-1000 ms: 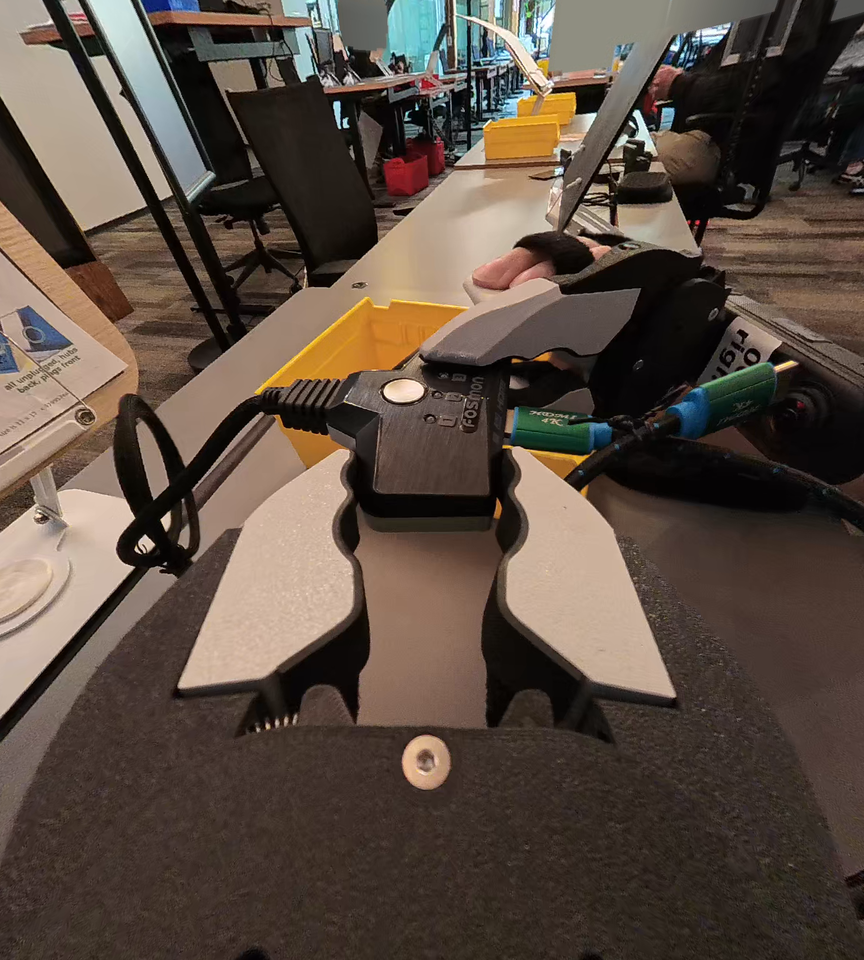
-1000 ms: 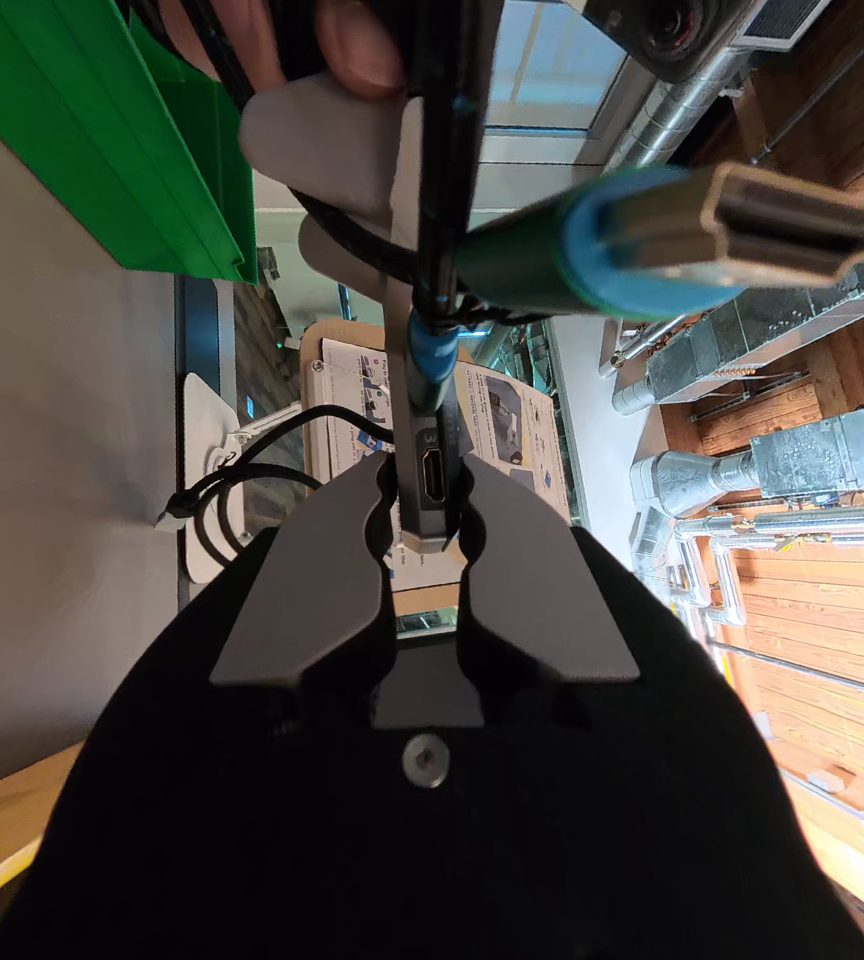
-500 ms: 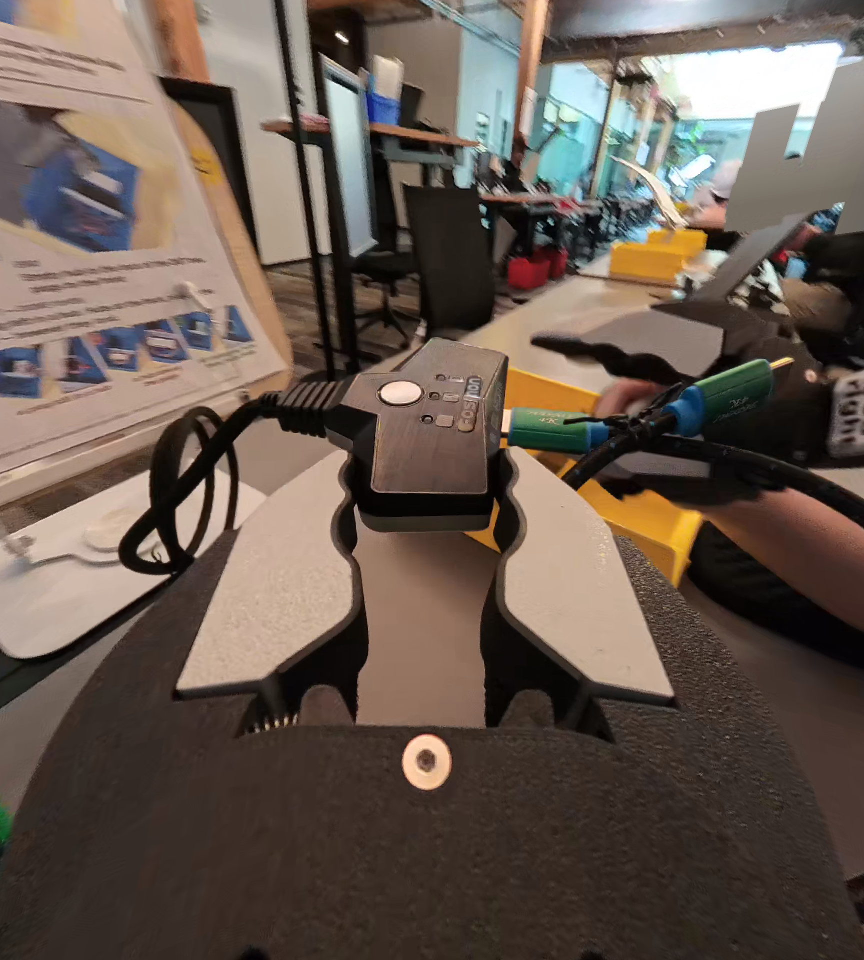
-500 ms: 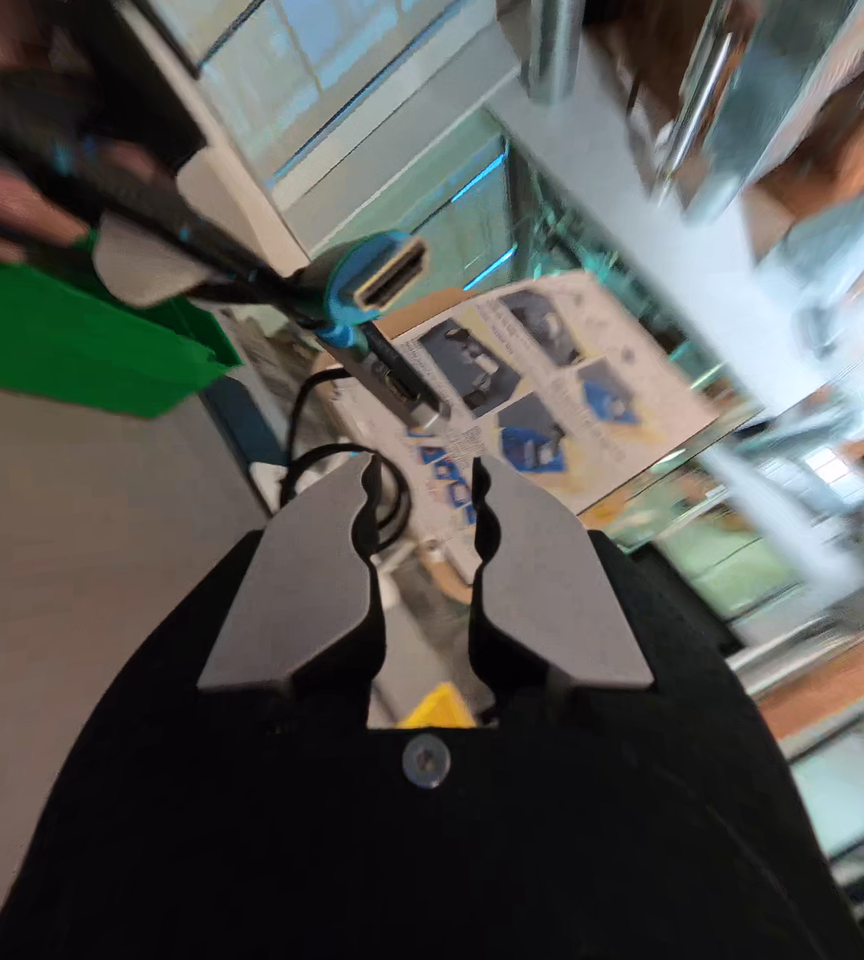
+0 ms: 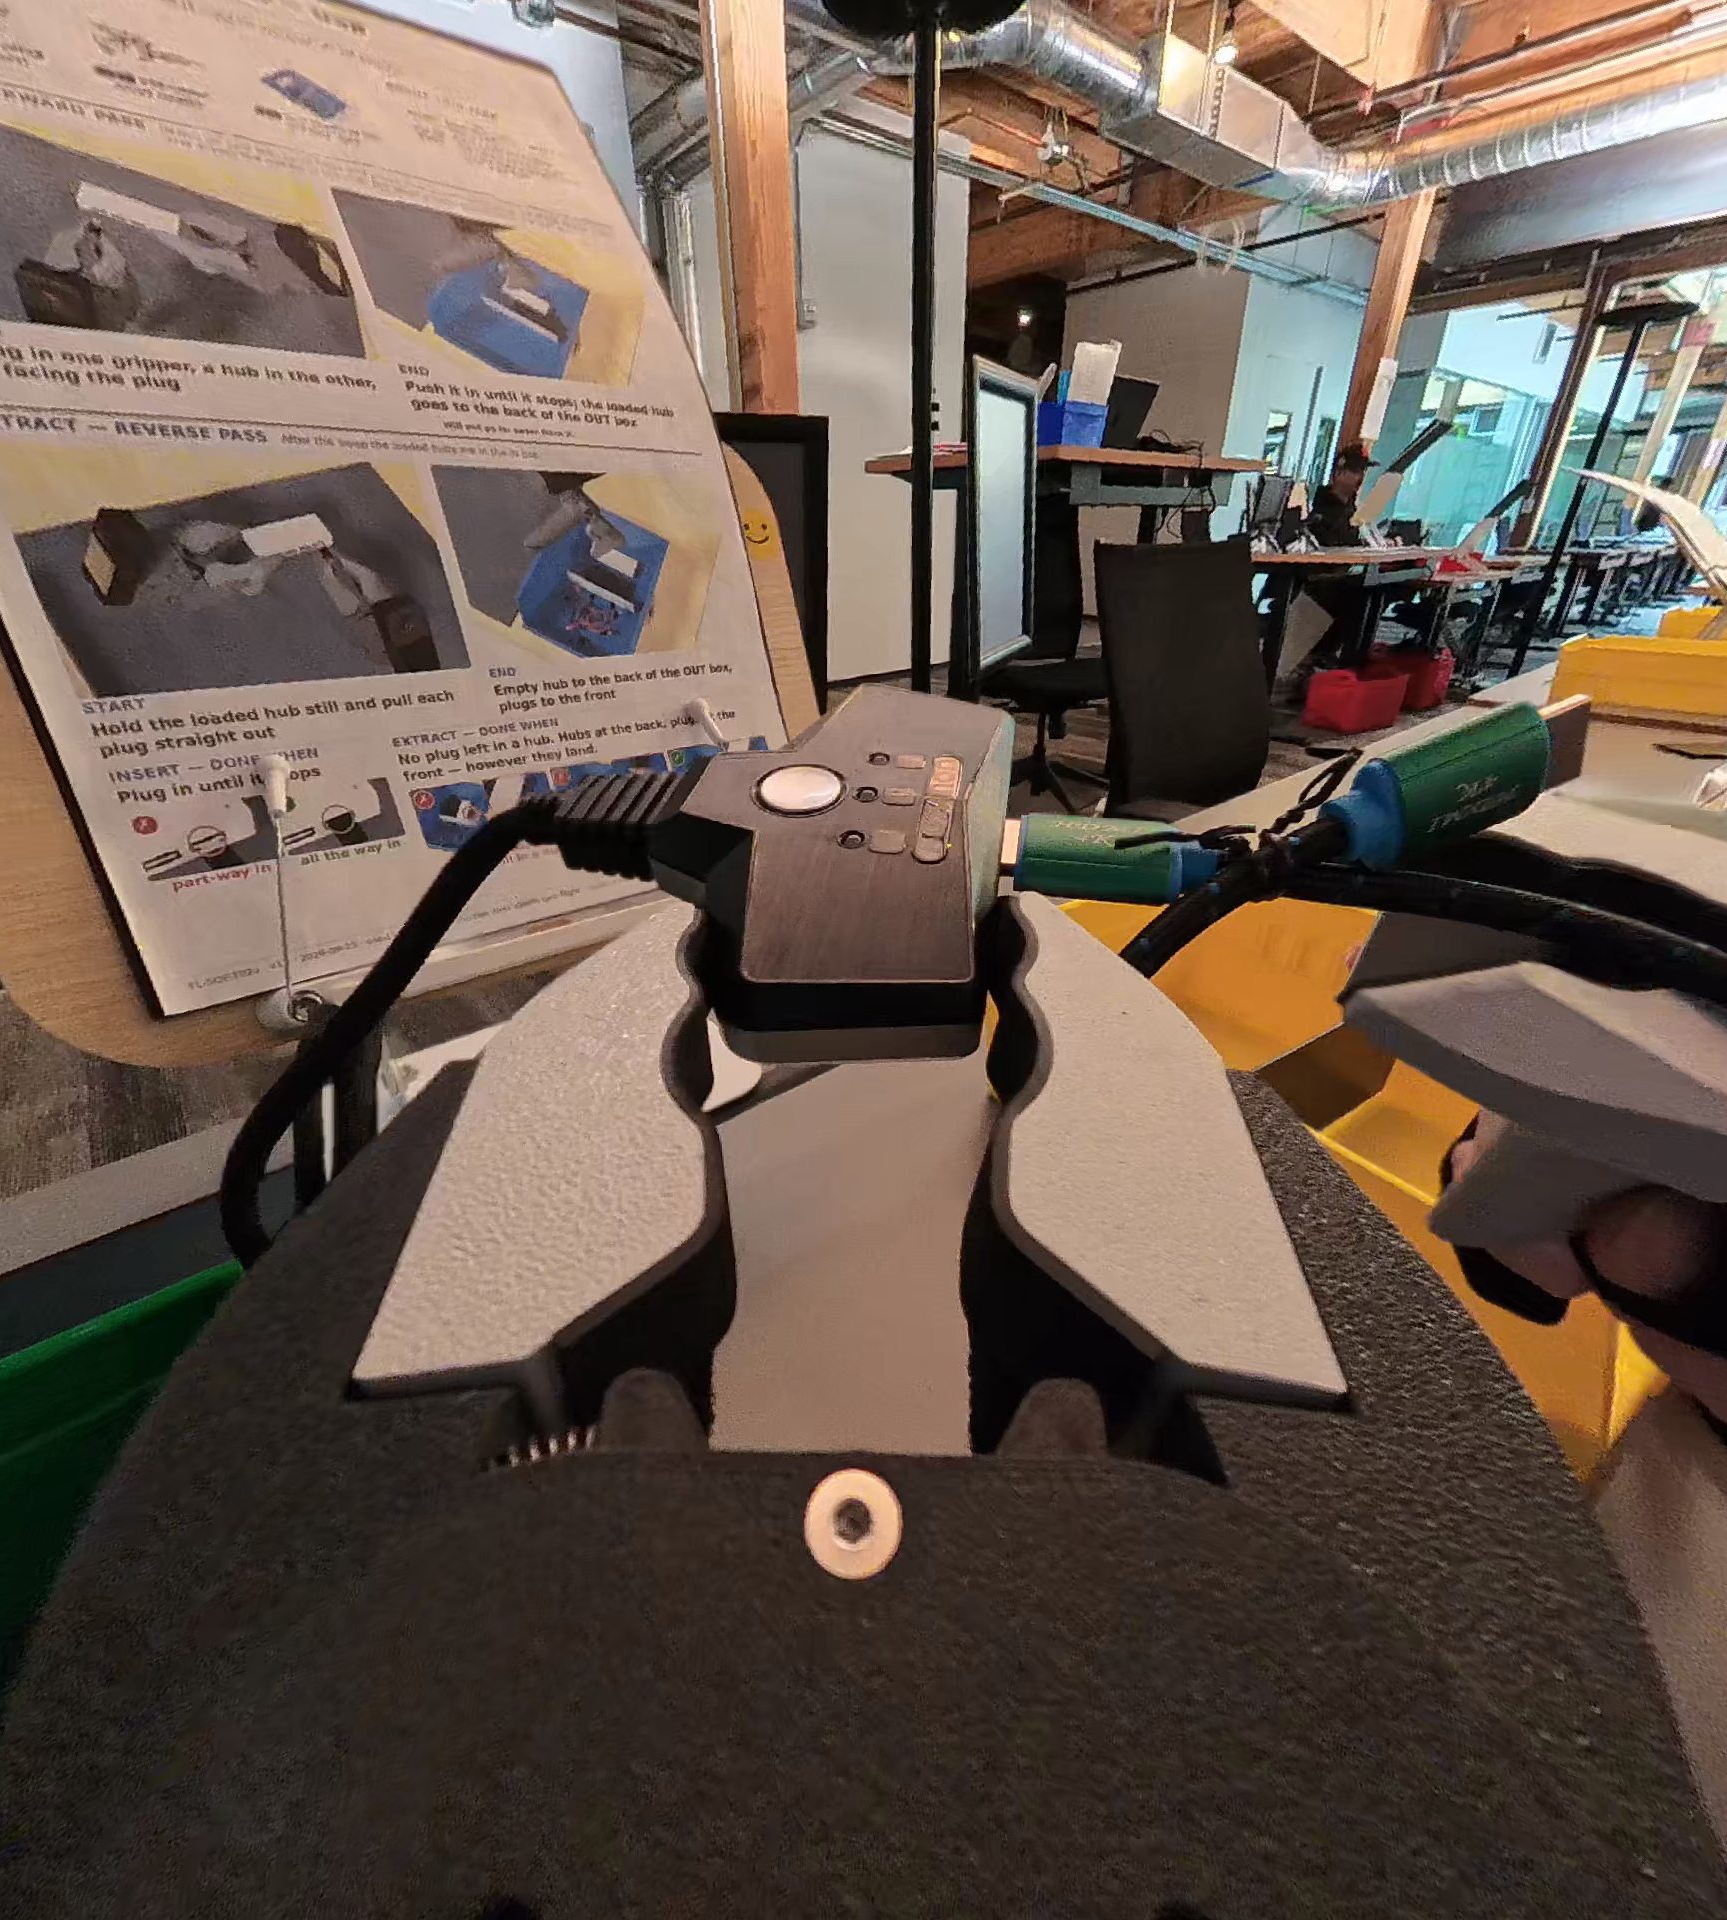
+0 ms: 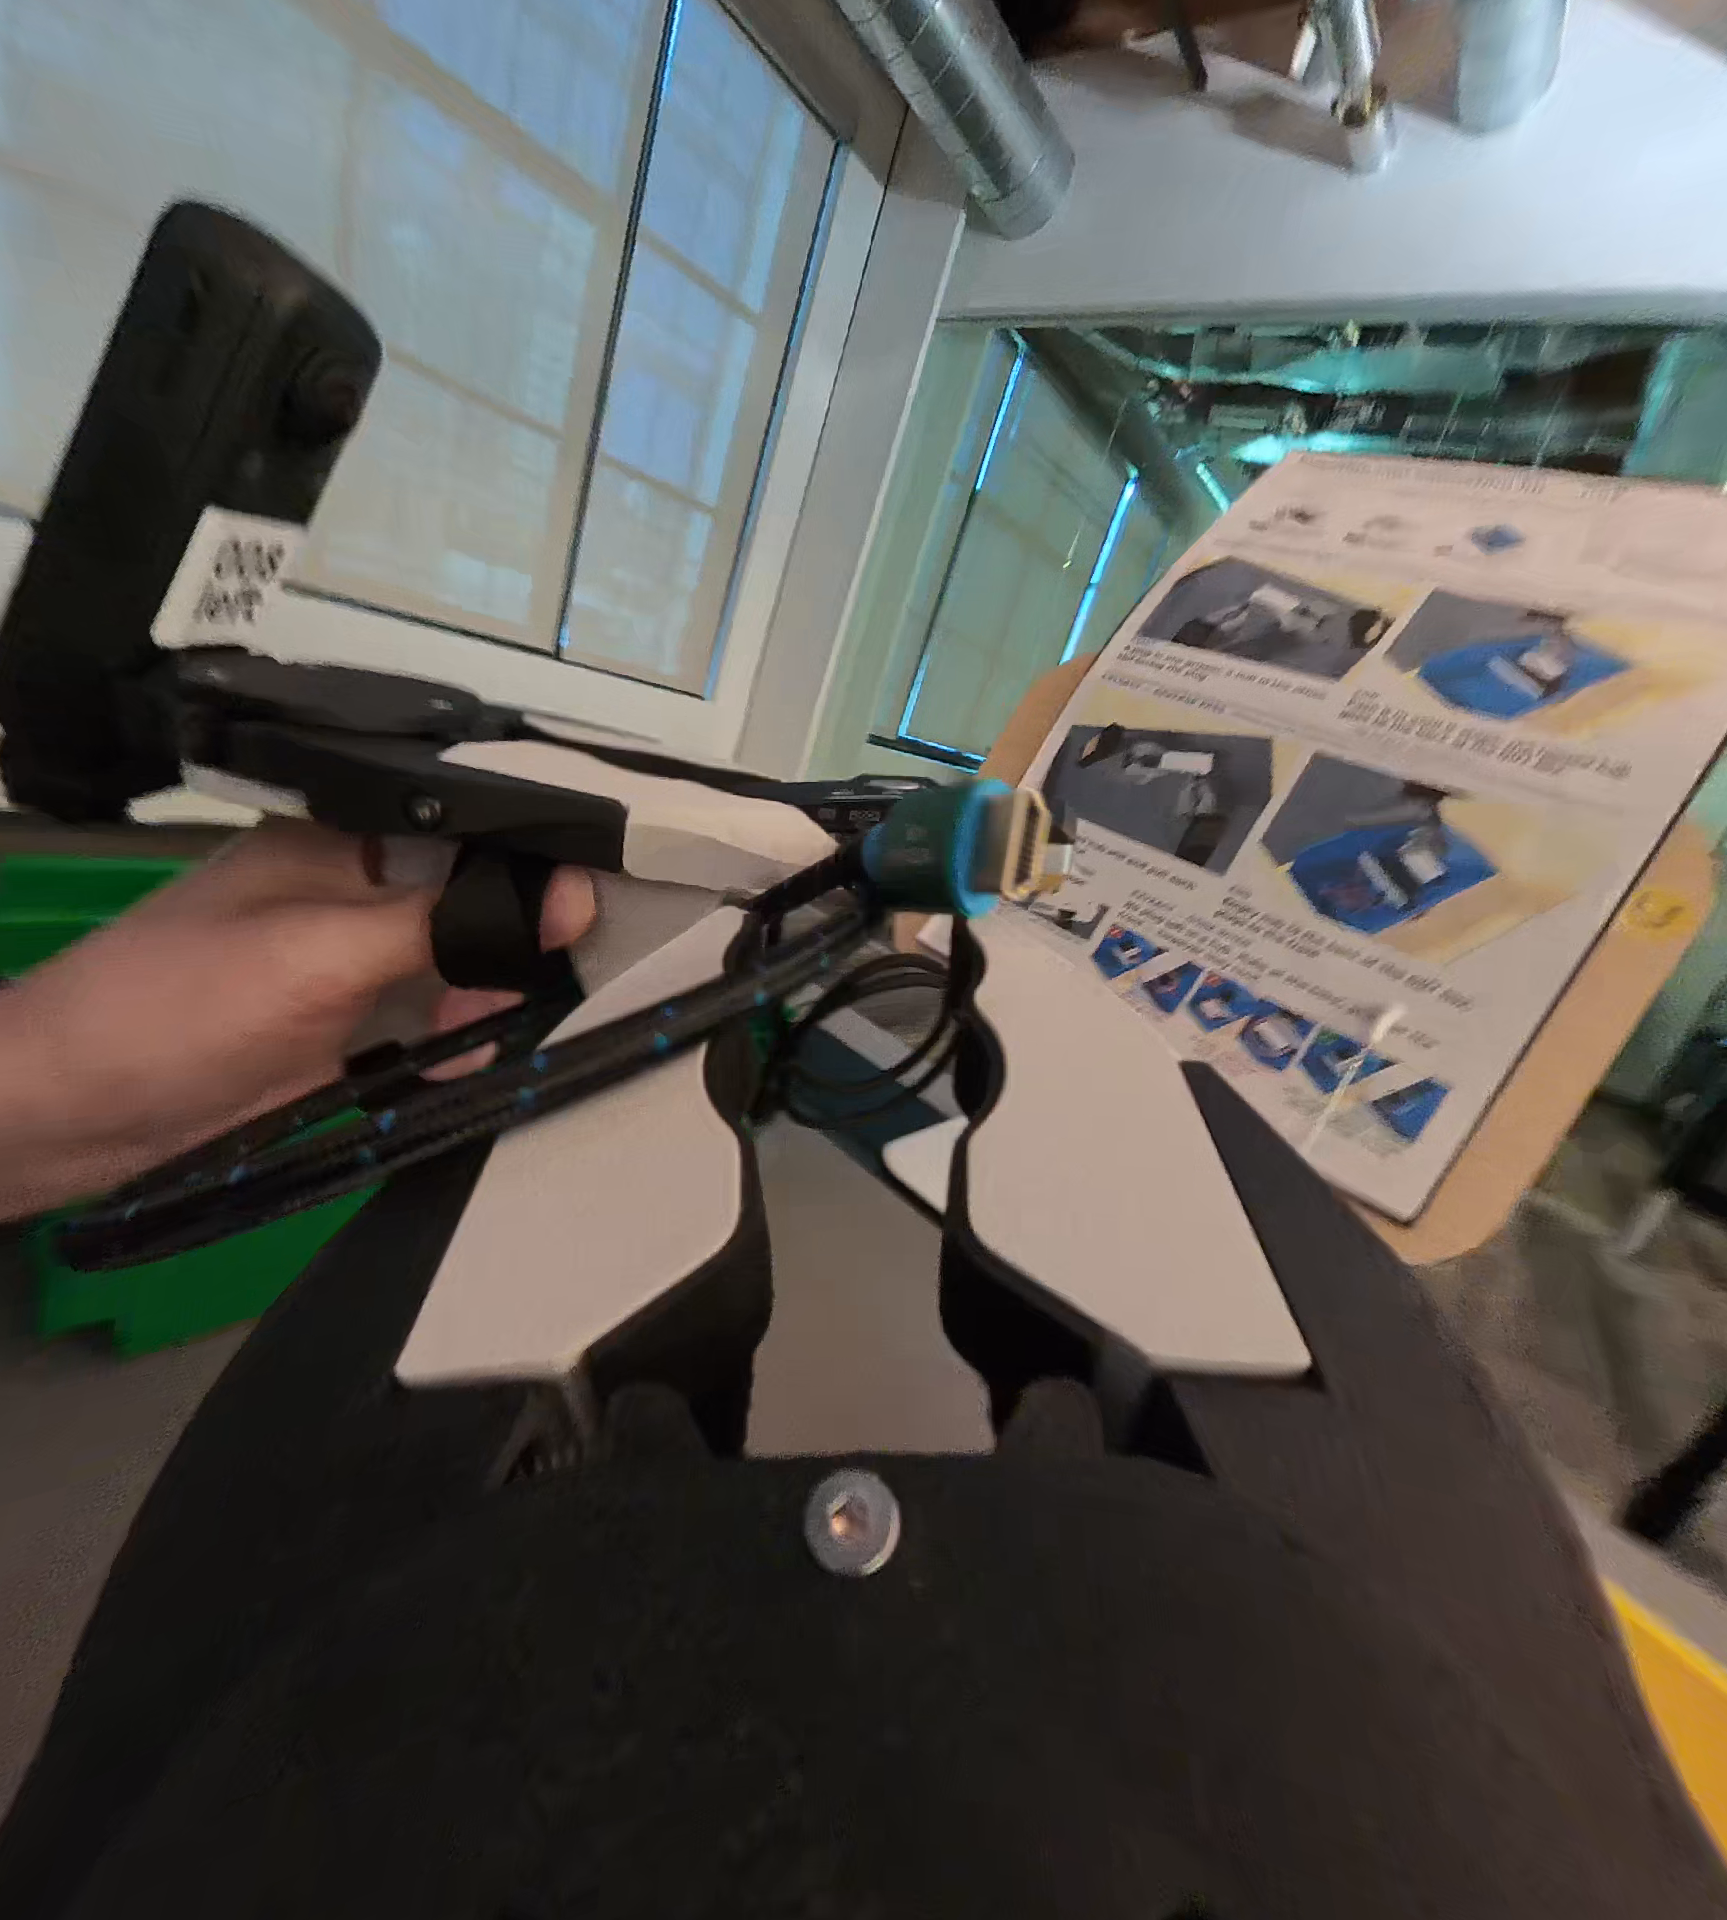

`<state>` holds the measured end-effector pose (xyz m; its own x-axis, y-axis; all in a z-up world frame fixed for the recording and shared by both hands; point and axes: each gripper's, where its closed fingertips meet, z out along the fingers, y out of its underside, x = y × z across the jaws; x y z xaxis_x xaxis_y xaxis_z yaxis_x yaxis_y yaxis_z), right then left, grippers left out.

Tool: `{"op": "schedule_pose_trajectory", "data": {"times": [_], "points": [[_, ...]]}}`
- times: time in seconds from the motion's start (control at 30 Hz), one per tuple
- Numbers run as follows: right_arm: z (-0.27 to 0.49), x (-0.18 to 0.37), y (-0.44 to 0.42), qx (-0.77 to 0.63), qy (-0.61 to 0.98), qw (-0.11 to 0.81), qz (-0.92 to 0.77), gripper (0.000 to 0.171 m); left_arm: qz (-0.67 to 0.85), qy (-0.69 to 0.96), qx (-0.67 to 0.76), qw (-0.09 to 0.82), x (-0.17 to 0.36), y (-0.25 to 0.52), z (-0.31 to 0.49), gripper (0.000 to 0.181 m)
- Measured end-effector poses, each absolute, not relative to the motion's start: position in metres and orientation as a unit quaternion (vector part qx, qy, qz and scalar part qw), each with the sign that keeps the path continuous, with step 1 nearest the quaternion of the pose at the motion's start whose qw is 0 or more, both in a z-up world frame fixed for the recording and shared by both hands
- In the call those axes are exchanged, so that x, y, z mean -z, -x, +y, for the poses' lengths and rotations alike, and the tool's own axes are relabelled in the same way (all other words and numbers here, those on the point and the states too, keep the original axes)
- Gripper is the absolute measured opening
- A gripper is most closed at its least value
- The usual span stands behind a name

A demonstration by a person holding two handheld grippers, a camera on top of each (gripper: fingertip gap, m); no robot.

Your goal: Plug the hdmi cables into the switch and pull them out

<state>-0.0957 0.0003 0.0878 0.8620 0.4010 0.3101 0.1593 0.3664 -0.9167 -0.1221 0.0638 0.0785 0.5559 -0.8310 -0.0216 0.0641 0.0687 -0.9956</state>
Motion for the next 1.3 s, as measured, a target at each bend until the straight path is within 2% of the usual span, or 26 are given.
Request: {"op": "schedule_pose_trajectory", "data": {"times": [0.1, 0.37, 0.57, 0.9, 1.3], "points": [[0.002, -0.087, 0.092, 0.005, 0.550, 0.789, -0.274, 0.029, 0.333, 0.584, 0.339, 0.658, -0.080, 0.118, 0.056, 0.051], [0.000, -0.090, 0.090, -0.027, 0.543, 0.799, -0.256, 0.029, 0.326, 0.574, 0.356, 0.662, -0.081, 0.110, 0.042, 0.051], [-0.004, -0.095, 0.086, 0.046, 0.515, 0.802, -0.299, 0.015, 0.325, 0.575, 0.363, 0.657, -0.082, 0.110, 0.042, 0.051], [-0.008, -0.094, 0.084, 0.039, 0.511, 0.804, -0.303, 0.012, 0.334, 0.572, 0.369, 0.652, -0.082, 0.107, 0.035, 0.051], [-0.016, -0.095, 0.084, 0.054, 0.486, 0.817, -0.306, 0.010, 0.362, 0.539, 0.316, 0.692, -0.091, 0.108, 0.026, 0.051]]}}
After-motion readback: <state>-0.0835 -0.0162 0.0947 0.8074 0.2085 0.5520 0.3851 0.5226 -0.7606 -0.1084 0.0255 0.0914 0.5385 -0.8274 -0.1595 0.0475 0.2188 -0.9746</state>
